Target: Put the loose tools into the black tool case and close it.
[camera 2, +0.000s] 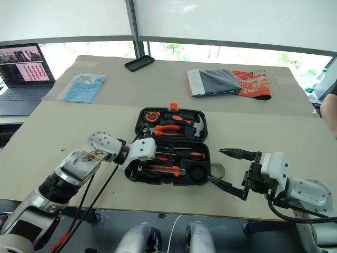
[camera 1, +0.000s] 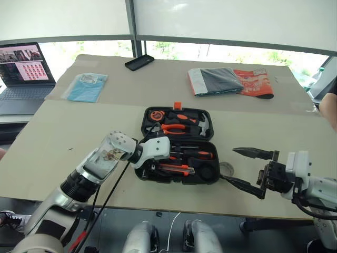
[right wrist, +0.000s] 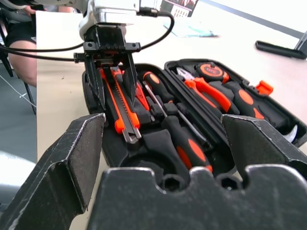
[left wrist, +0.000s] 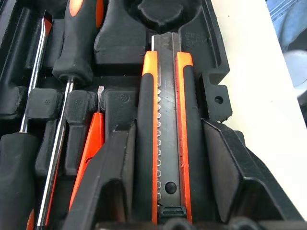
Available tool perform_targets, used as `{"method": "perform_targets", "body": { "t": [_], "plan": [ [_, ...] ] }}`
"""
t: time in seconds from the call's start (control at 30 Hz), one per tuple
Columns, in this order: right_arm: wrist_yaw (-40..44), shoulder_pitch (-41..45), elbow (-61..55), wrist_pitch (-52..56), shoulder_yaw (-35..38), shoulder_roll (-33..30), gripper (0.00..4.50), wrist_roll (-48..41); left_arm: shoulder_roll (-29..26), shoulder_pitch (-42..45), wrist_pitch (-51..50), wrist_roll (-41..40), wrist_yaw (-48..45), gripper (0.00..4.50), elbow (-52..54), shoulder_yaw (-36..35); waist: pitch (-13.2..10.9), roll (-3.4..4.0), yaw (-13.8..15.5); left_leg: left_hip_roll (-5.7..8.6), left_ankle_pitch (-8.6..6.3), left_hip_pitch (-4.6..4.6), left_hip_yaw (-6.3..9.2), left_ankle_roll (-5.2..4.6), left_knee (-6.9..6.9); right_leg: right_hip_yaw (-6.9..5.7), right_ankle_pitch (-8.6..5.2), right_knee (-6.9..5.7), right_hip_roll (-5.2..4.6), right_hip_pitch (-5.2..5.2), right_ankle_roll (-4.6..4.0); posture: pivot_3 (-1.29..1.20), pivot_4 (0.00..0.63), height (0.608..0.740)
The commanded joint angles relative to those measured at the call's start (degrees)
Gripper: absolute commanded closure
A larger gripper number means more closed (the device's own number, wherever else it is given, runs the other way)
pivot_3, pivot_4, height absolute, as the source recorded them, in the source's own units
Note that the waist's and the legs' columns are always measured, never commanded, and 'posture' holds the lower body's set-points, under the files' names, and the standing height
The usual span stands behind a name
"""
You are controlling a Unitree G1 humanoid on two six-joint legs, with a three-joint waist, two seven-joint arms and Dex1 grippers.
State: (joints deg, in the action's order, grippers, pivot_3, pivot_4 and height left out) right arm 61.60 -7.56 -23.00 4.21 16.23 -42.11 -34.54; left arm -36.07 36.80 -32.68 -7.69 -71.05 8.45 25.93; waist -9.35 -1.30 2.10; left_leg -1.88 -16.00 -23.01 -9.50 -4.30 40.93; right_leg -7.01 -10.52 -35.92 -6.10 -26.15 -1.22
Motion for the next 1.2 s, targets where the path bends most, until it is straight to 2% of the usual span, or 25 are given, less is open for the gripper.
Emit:
{"method": "perform_targets", "body": {
  "t": [0.03, 0.07, 0.17, 0.27, 0.37, 0.53, 0.67, 0.97, 1.2],
  "plan": [
    [0.31, 1.50, 0.30, 0.04, -0.13, -0.08, 0.00, -0.30, 2.05, 0.01, 2.89, -1.78, 1.49, 0.65, -1.18, -3.04, 0.00, 0.00, 0.01, 0.00, 0.05, -0.01, 0.00, 0.08, 0.00, 0.00, 0.00, 0.00, 0.00, 0.00, 0.00, 0.00, 0.150, 0.740],
    [0.46, 1.83, 0.67, -0.02, -0.24, -0.10, 0.00, -0.24, 2.73, 0.25, 3.00, -3.52, 1.24, 0.29, -1.24, -4.62, 0.00, -0.01, 0.04, 0.01, 0.06, -0.03, 0.00, 0.09, 0.00, -0.01, 0.00, 0.02, -0.01, -0.01, 0.00, 0.00, 0.150, 0.740],
    [0.69, 2.81, 1.72, -0.30, -0.77, -0.02, 0.00, 0.05, 4.08, 0.76, 3.98, -8.45, -0.46, 0.29, -1.48, -9.11, 0.00, -0.01, 0.01, 0.01, 0.06, -0.12, 0.00, 0.08, 0.09, -0.04, 0.01, 0.01, -0.01, -0.03, 0.02, 0.00, 0.150, 0.740],
    [0.69, 3.41, 2.27, -0.53, -1.19, 0.14, 0.00, 0.22, 4.38, 0.70, 6.18, -9.41, -0.47, 0.29, -2.96, -11.05, 0.00, 0.00, -0.01, 0.00, 0.06, -0.11, 0.01, 0.08, 0.11, -0.04, 0.01, 0.00, -0.03, -0.02, 0.03, 0.00, 0.150, 0.740],
    [0.50, 3.49, 2.61, -1.03, -1.47, 0.50, 0.00, 0.52, 3.33, -1.72, 12.07, -7.82, -1.73, 1.04, -4.68, -10.52, 0.00, 0.00, -0.01, 0.01, 0.07, -0.06, 0.01, 0.10, 0.09, -0.02, 0.02, -0.02, -0.02, -0.01, 0.03, 0.00, 0.150, 0.740],
    [0.28, 2.56, 2.57, -1.67, -1.24, 1.28, 0.00, 1.18, 4.66, -6.72, 17.51, -10.30, -3.95, 2.87, -4.71, -10.88, 0.00, 0.01, -0.19, 0.00, 0.08, -0.05, -0.02, 0.12, 0.08, -0.02, 0.02, -0.02, -0.02, -0.01, 0.02, 0.00, 0.150, 0.740],
    [0.05, 1.70, 2.08, -1.70, -0.94, 1.64, 0.00, 1.38, 4.95, -9.23, 24.84, -5.45, -2.41, 4.38, -9.77, -9.57, 0.00, 0.01, 0.03, 0.01, 0.08, -0.05, -0.01, 0.13, 0.12, -0.04, 0.02, -0.04, -0.08, 0.00, 0.02, 0.00, 0.150, 0.740],
    [-0.02, 0.78, 1.54, -1.50, -0.43, 1.72, 0.00, 1.28, 5.24, -10.95, 27.69, 0.42, 0.35, 4.45, -15.48, -6.53, 0.07, 0.08, 0.03, 0.01, -0.06, 0.07, 0.00, -0.11, 0.10, -0.04, 0.02, -0.03, -0.10, 0.11, 0.02, 0.00, 0.150, 0.740],
    [-0.18, 0.72, 1.81, -1.27, -0.57, 1.70, 0.00, 1.31, 4.73, -11.08, 26.22, 3.21, -0.37, 4.45, -14.49, -2.54, 0.34, 0.43, 0.06, 0.01, -0.22, 0.19, 0.00, -0.38, 0.10, -0.03, 0.02, -0.02, -0.14, 0.25, 0.03, 0.00, 0.150, 0.740]
  ]
}}
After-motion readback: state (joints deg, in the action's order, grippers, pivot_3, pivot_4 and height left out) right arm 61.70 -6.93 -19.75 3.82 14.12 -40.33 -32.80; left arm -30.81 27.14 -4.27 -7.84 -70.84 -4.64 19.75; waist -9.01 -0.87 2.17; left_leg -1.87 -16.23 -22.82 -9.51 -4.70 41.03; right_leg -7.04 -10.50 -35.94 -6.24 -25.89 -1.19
